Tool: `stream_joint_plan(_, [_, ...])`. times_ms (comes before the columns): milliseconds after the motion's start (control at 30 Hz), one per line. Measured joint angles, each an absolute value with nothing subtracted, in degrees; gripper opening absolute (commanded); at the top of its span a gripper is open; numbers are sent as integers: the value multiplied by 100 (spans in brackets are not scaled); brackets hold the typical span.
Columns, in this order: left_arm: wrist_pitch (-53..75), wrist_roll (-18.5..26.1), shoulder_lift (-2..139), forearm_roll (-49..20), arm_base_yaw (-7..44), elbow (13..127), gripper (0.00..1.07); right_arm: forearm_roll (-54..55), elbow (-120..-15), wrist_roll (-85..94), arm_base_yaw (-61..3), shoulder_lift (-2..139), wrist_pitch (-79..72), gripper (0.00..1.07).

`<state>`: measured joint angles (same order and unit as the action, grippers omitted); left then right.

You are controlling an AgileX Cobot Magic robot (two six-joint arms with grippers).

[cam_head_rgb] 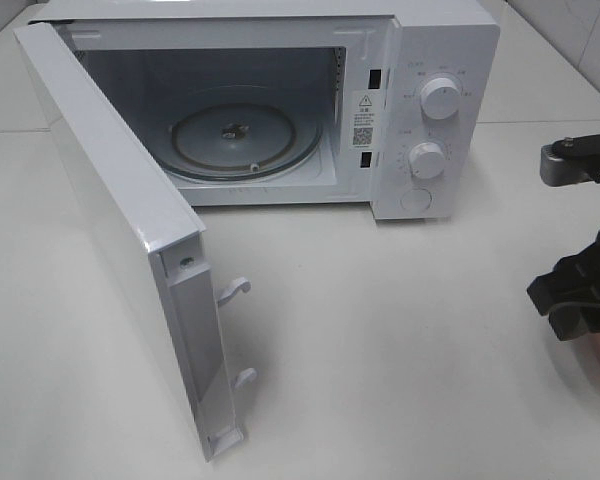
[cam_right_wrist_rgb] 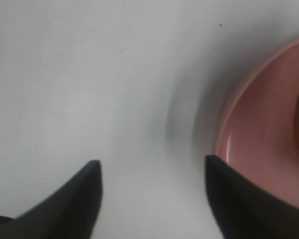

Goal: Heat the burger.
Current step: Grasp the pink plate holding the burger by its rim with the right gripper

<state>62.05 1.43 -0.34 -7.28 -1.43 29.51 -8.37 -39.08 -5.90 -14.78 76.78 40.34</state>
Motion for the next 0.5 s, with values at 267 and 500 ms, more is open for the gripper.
stream_joint_plan(267, [6205, 143, -34, -728, -143, 2951, 100, -1152, -3908, -407, -1049, 7678, 4074, 102])
stream_joint_plan(500, [6205, 143, -34, -728, -143, 2951, 100, -1215, -3908, -401, -882, 7678, 4074, 99])
